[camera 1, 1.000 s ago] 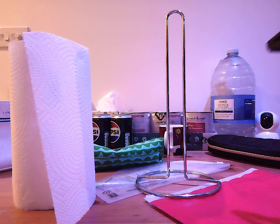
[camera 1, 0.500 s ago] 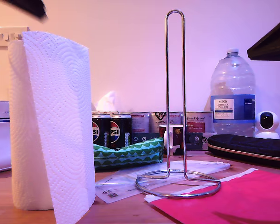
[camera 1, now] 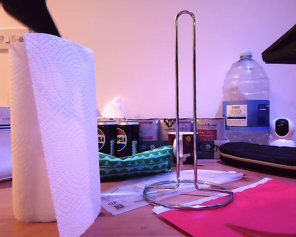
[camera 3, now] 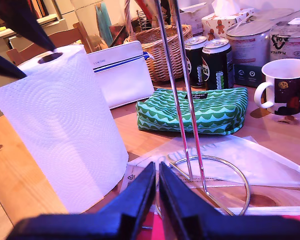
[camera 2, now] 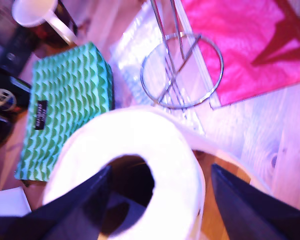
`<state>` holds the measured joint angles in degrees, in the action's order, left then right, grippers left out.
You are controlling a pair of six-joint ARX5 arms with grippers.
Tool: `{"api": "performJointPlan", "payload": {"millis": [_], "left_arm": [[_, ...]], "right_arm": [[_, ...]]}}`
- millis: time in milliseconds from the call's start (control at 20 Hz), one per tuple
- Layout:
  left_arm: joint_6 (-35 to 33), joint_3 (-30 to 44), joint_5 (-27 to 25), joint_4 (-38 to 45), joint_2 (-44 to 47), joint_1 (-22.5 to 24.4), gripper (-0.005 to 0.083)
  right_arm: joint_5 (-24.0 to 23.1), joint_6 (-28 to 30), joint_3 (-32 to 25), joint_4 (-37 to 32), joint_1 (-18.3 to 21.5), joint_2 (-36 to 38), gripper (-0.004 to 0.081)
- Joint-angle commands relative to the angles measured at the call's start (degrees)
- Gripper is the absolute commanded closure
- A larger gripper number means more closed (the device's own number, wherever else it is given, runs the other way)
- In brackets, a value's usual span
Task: Insert the paper towel roll into the metallic stand.
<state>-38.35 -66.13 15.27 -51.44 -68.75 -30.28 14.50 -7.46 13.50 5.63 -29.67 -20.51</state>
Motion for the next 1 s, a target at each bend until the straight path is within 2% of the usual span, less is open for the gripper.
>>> {"api": "performJointPlan", "payload": {"millis": [0, 100, 150, 200, 350, 450, 600, 750, 950], "left_arm": [[-0.74, 0.33, 0.07, -0.31, -0.17, -0.15, 0.0204], [-0.74, 0.33, 0.07, -2.16, -0.79, -0.15, 0.0215], [-0.74, 0.33, 0.07, -3.15, -0.85, -0.15, 0.0253], [-0.74, 0.33, 0.11, -3.69, -0.98, -0.15, 0.0308], [-0.72, 0.33, 0.68, -4.24, -1.03, -0.15, 0.0548], [-0.72, 0.33, 0.87, -4.26, -1.03, -0.15, 0.0639], [-0.74, 0.33, 0.9, -4.28, -1.03, -0.17, 0.0796], [-0.74, 0.33, 0.9, -4.2, -1.03, -0.15, 0.0797], [-0.74, 0.33, 0.85, -4.07, -1.03, -0.15, 0.0797]], "right_arm": [[0.13, -0.02, -0.52, -0.48, -0.04, -0.33, 0.0765], [0.13, -0.02, -0.52, -0.5, -0.04, -0.33, 0.0765], [0.13, -0.02, -0.52, -0.5, -0.04, -0.33, 0.0765], [0.13, -0.02, -0.52, -0.52, -0.04, -0.33, 0.0765], [0.13, -0.09, -0.52, -0.39, -0.07, -0.33, 0.0765], [0.13, -0.07, -0.52, -0.48, -0.11, -0.92, 0.0764], [0.13, 2.84, -0.52, -1.88, -0.98, -4.63, 0.0675], [-0.02, 6.1, -0.57, -6.01, -1.07, -11.41, 0.0653], [0.15, 11.37, -0.57, -16.85, -1.07, -22.84, 0.0605]]}}
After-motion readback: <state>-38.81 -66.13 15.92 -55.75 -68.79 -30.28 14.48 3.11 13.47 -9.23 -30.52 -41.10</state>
